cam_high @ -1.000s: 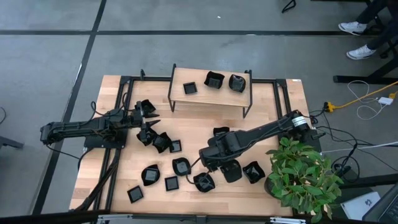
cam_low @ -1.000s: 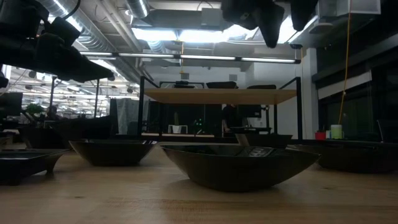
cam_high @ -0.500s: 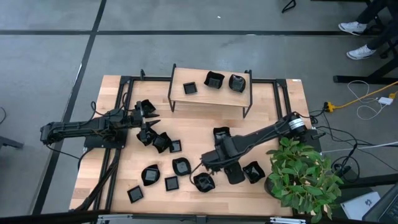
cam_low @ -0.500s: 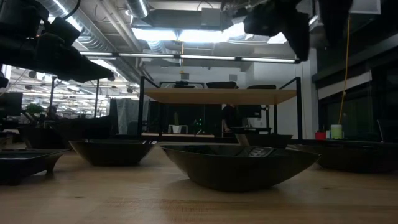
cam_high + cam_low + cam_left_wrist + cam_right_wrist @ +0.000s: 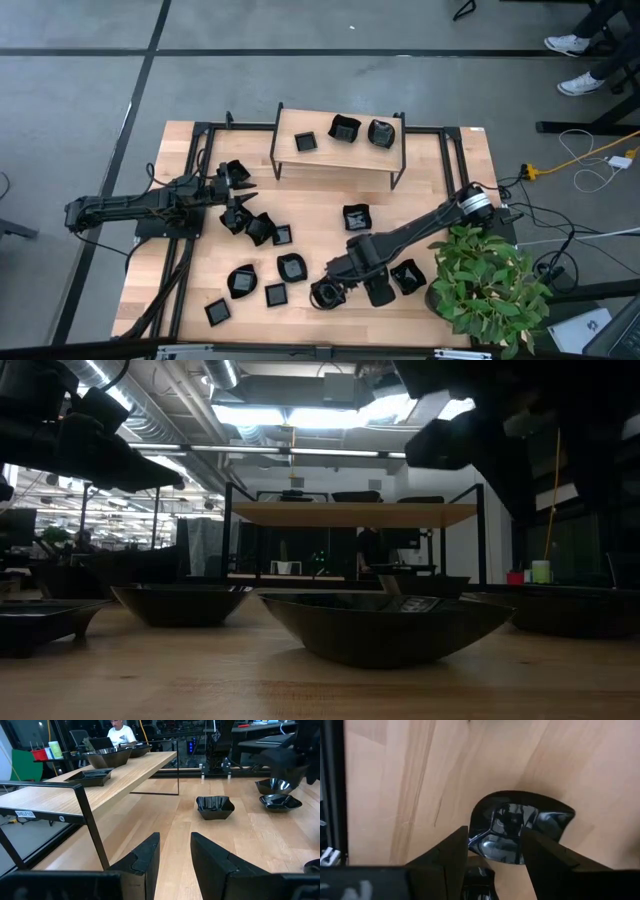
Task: Pick & Place Mini shaped plates
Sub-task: Stack the leaf-shaped plate on top of the leaf-shaped plate on the shelf
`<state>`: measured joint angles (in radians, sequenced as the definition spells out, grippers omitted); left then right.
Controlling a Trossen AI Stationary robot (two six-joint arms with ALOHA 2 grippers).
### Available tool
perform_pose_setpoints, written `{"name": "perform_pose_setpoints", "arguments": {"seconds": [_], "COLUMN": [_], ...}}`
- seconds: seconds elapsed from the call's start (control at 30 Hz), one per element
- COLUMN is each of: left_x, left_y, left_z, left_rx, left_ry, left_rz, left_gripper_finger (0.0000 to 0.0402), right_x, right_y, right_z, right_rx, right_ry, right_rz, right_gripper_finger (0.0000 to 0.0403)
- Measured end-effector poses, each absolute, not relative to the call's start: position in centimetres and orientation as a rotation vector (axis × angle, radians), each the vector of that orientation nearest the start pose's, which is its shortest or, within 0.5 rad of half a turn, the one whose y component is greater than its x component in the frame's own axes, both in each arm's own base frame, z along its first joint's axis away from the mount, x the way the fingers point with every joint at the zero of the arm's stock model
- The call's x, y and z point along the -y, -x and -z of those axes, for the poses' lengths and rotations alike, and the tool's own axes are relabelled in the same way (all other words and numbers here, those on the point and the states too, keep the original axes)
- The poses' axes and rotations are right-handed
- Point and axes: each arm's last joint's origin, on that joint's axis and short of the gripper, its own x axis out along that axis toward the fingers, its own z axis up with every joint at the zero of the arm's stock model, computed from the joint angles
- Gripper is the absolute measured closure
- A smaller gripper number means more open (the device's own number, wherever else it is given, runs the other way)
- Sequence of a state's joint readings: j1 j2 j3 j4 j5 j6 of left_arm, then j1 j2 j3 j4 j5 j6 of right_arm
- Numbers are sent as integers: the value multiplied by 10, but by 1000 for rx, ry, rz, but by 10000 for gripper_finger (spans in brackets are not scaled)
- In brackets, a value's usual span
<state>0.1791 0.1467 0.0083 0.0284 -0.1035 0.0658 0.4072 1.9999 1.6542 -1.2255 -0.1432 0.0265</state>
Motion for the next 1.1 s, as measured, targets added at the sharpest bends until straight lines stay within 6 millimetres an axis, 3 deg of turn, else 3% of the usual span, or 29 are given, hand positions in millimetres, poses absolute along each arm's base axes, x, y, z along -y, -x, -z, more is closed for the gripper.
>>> {"name": "perform_pose_setpoints", "arguments": {"seconds": [0.37,0.73,1.1], "left_x": [-22,-22,-22], "left_y": [-104,-103,-104], "left_z": [-157,-157,-157], "left_rx": [-119,-119,-119], "left_ry": [-61,-61,-61], "left_rz": [-279,-279,-279], "left_gripper_finger": [297,297,297], "right_x": [-165,-174,-185], "right_y": [-342,-336,-336], "right_z": [-199,-198,-191], "right_rx": [-1567,-1565,-1542], "right_ry": [133,67,0], "right_rz": [-362,-94,-44], "right_gripper_finger": [223,223,223]}}
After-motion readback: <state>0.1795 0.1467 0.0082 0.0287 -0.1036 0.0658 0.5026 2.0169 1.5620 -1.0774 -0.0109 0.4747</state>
